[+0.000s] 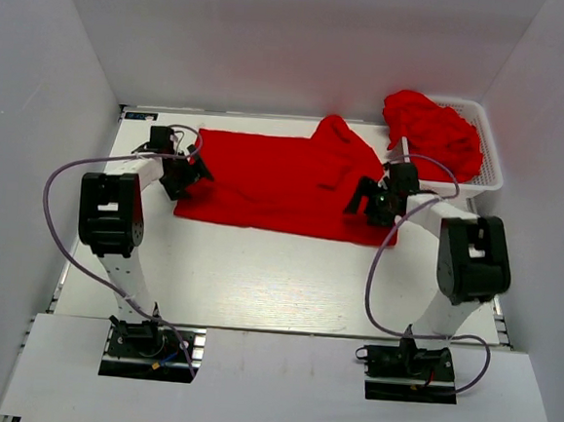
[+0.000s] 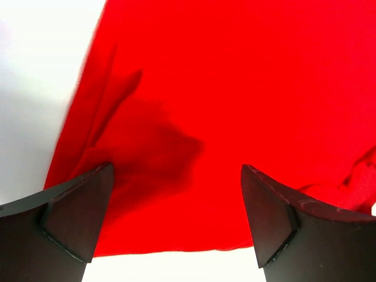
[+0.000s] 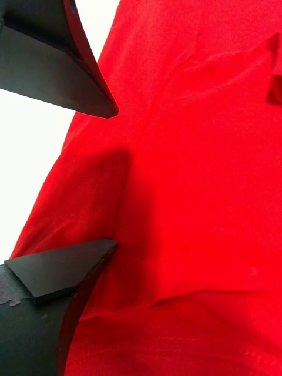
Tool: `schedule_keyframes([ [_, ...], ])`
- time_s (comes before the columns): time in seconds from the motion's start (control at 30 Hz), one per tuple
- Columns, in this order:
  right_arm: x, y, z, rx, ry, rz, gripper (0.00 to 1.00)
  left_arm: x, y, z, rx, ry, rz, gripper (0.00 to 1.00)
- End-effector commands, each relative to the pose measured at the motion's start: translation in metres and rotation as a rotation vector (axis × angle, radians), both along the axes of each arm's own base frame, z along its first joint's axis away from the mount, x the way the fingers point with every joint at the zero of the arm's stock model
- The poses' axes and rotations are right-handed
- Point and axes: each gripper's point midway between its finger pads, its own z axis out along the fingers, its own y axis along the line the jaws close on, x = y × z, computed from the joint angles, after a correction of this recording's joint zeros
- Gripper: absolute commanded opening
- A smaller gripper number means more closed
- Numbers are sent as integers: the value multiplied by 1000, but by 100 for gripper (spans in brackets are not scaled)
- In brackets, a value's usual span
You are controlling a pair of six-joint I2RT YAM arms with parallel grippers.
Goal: Fold and stack the t-shirts
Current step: Fold the flattened tshirt in 1/3 of the way
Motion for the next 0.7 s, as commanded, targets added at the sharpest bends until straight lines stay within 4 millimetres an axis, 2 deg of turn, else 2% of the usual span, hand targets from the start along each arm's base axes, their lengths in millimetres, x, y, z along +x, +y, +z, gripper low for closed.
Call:
schedule_keyframes([
  [0.0, -87, -14, -37, -30, 227, -84, 90, -74, 13, -19, 85, 210, 52, 100],
  [0.03, -113, -19, -49, -38, 282, -94, 90, -97, 13, -25, 93, 252, 54, 100],
  [0.07, -116, -19, -30, -21, 232, -107, 90, -111, 12, -22, 87, 271, 65, 100],
  [0.1, -151, -25, -45, -39, 307, -117, 90, -130, 12, -13, 87, 258, 66, 100],
  [0.13, -156, -26, -29, -28, 270, -119, 90, -142, 11, -9, 82, 263, 76, 100],
  [0.17, -164, -26, -27, -22, 275, -120, 90, -154, 12, -5, 88, 267, 89, 100],
  [0.2, -180, -28, -32, -30, 302, -113, 90, -164, 13, -1, 96, 264, 93, 100],
  [0.23, -185, -25, -17, -10, 268, -86, 90, -180, 14, 8, 101, 246, 108, 100],
  [0.3, -186, -24, -6, -6, 247, -73, 90, -190, 17, 18, 116, 224, 117, 100],
  [0.33, -188, -24, 6, -10, 212, -40, 90, -191, 21, 31, 138, 182, 132, 100],
  [0.37, -182, -20, 17, -3, 179, -18, 90, -195, 23, 34, 148, 181, 138, 100],
  [0.43, -166, -9, 46, 32, 74, 46, 90, -183, 27, 54, 165, 120, 153, 100],
  [0.47, -162, -7, 53, 37, 47, 70, 90, -174, 30, 64, 163, 89, 165, 100],
  [0.5, -159, 6, 65, 83, 16, 124, 90, -169, 30, 71, 163, 70, 166, 100],
  [0.57, -147, 20, 77, 121, -42, 175, 90, -156, 30, 85, 157, 23, 157, 100],
  [0.6, -148, 27, 79, 140, -48, 206, 90, -147, 31, 86, 153, 4, 154, 100],
  [0.63, -143, 30, 74, 142, -31, 209, 90, -144, 30, 87, 143, 5, 148, 100],
  [0.67, -133, 36, 77, 156, -76, 228, 90, -132, 31, 96, 153, -30, 134, 100],
])
